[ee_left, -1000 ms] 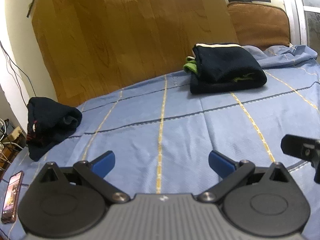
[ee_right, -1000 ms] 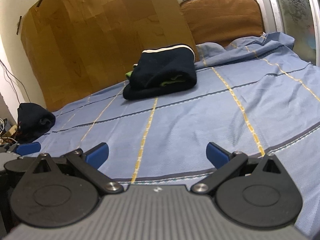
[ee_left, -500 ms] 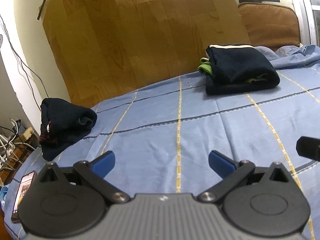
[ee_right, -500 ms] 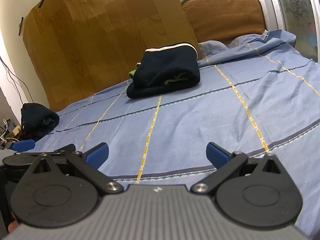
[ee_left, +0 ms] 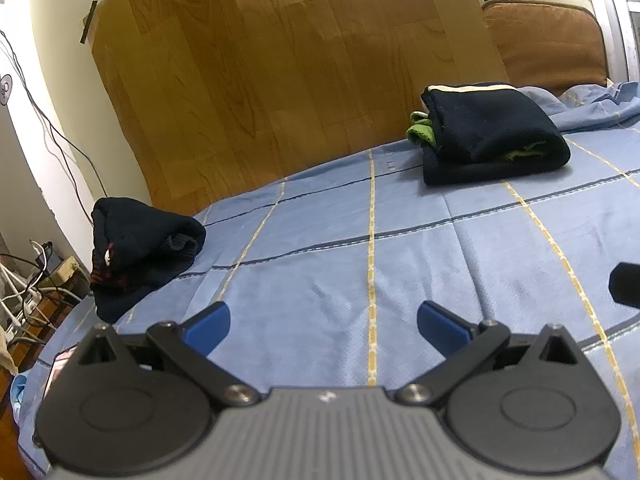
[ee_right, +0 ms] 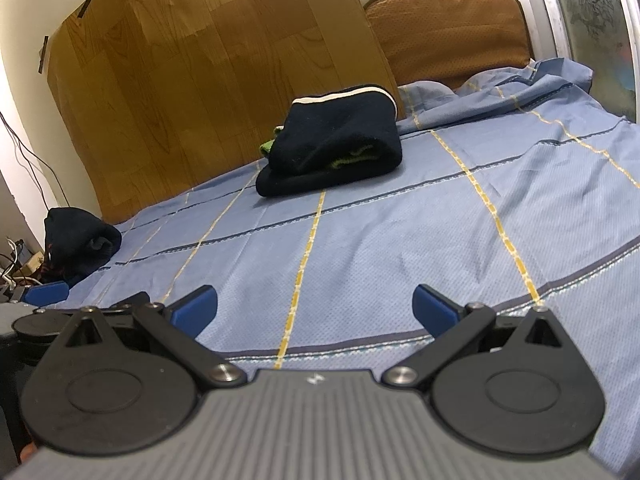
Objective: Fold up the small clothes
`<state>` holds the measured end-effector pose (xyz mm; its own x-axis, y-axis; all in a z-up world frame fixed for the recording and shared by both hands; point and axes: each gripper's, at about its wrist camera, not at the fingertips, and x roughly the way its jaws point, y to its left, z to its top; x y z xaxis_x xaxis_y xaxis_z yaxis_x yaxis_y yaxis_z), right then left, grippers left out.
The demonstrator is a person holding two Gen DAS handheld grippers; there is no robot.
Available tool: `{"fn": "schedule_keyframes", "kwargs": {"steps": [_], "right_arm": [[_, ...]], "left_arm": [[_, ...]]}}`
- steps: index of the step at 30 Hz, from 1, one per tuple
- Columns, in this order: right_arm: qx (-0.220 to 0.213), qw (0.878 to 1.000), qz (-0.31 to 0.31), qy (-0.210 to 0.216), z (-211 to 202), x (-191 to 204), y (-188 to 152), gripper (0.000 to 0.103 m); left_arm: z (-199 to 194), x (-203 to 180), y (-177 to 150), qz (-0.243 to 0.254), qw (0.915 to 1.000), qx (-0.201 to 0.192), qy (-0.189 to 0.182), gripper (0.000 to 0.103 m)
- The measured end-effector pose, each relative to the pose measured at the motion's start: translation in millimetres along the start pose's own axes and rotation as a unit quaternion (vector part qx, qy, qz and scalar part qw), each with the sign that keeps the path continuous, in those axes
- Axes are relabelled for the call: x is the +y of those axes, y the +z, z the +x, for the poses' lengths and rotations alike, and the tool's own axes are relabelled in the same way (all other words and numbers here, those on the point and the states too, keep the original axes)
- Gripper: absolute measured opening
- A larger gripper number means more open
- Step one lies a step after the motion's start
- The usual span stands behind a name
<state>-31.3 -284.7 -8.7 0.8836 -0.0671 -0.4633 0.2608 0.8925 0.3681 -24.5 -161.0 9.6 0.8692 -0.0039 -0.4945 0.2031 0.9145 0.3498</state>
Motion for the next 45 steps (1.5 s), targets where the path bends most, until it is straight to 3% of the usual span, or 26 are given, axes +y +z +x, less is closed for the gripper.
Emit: {"fn": "schedule_keyframes", "kwargs": {"steps": [45], "right_arm": [[0.004, 1.000, 0.009, 0.002, 2.7, 1.5, -1.5, 0.103]], "left_arm": [[0.2, -3.9, -0.8, 0.011, 0.9998, 0.002, 0.018, 0.103]]}}
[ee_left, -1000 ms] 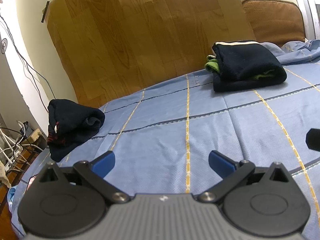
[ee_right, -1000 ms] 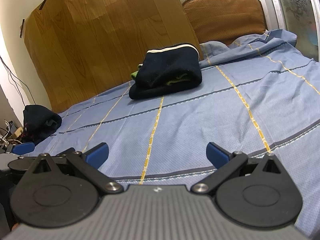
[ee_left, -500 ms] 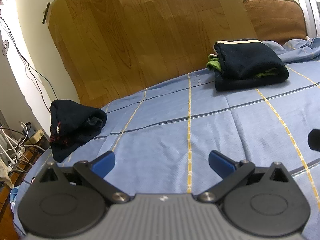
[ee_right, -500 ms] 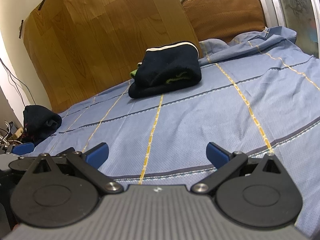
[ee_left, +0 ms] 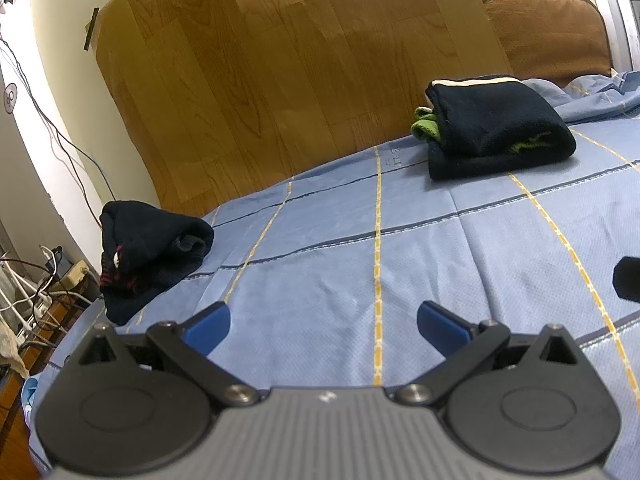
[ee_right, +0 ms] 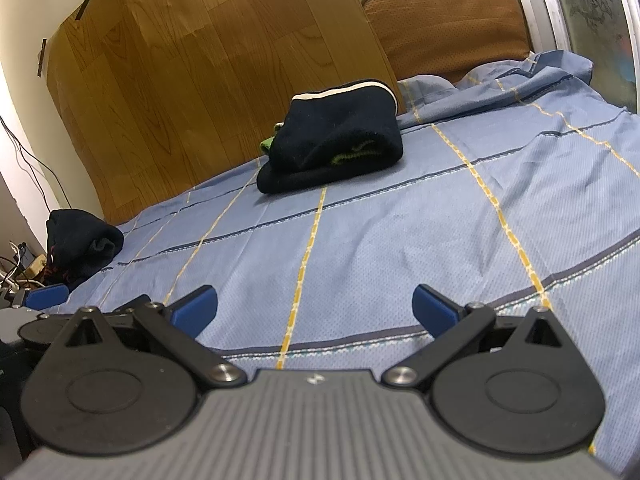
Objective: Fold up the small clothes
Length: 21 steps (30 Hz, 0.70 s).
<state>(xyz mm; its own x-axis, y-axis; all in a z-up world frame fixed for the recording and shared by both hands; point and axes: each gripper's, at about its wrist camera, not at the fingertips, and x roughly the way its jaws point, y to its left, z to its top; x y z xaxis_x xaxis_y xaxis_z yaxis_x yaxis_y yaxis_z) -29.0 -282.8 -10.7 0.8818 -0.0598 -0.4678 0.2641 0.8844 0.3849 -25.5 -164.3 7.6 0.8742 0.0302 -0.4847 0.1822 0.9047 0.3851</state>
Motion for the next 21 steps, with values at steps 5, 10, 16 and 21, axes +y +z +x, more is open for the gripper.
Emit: {"fn": "schedule_keyframes", "kwargs": {"steps": [5, 10, 16, 21], "right_arm": [[0.000, 1.000, 0.000, -0.001, -0.2, -0.1, 0.1, 0.103], [-0.001, 1.000, -0.001, 0.000, 0.4, 0.1, -1.0, 0.103], [-0.001, 1.000, -0.001, 0.000, 0.5, 0.1, -0.7, 0.103], [-0.001, 1.000, -0.001, 0.000, 0.4, 0.2, -0.7, 0.103]], "left_arm": [[-0.4, 0.6, 0.3, -0.002, 1.0000, 0.000, 0.000, 0.103], [-1.7, -0.5, 1.2, -0.003, 1.0000, -0.001, 0.000, 0.103], [-3.0, -1.9, 1.8, -0.002, 1.0000, -0.002, -0.003, 0.103], [-3.3, -3.5, 2.6, 0.001, 1.0000, -0.004, -0.006, 0.103]]}}
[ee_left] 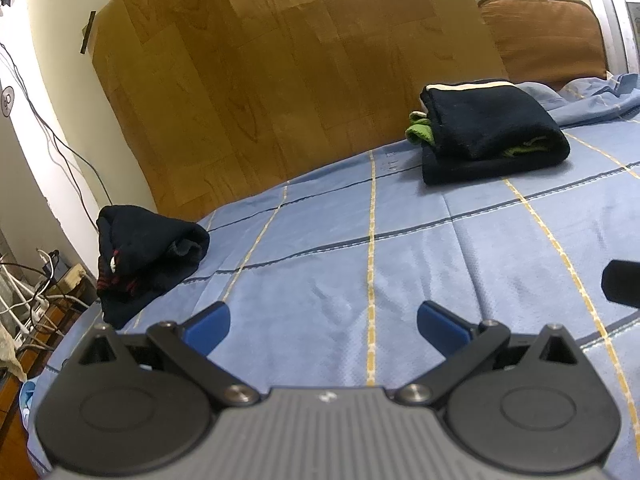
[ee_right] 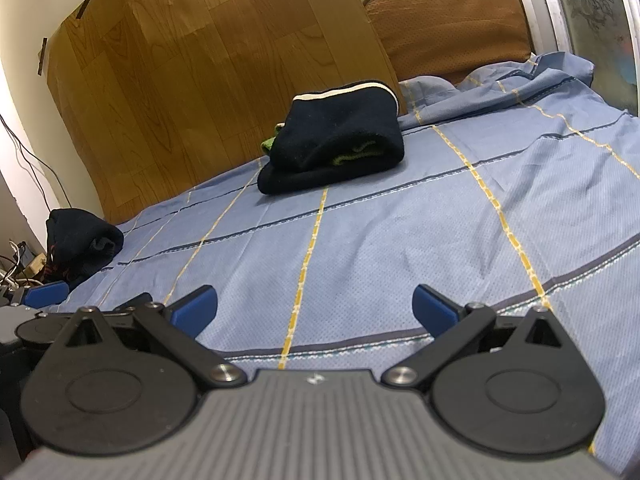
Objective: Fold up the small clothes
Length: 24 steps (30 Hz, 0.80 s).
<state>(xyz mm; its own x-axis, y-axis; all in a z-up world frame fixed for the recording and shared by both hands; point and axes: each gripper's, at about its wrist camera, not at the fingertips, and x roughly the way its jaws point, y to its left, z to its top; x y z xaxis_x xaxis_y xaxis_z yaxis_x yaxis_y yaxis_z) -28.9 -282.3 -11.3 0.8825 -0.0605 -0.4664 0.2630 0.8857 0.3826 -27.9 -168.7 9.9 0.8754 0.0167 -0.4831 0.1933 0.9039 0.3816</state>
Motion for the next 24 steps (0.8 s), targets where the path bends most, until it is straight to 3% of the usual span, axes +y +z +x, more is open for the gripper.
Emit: {"fn": "schedule_keyframes", "kwargs": {"steps": [17, 24], "right_arm": [[0.000, 1.000, 0.011, -0.002, 1, -6, 0, 0.103], [-0.005, 1.000, 0.006, -0.004, 1, -7, 0, 0.103]], "left_arm": [[3, -8, 1, 0.007, 0.9999, 0.005, -0.012, 0.103], [3, -12, 3, 0.010, 0.9987, 0.007, -0.050, 0.103]]}}
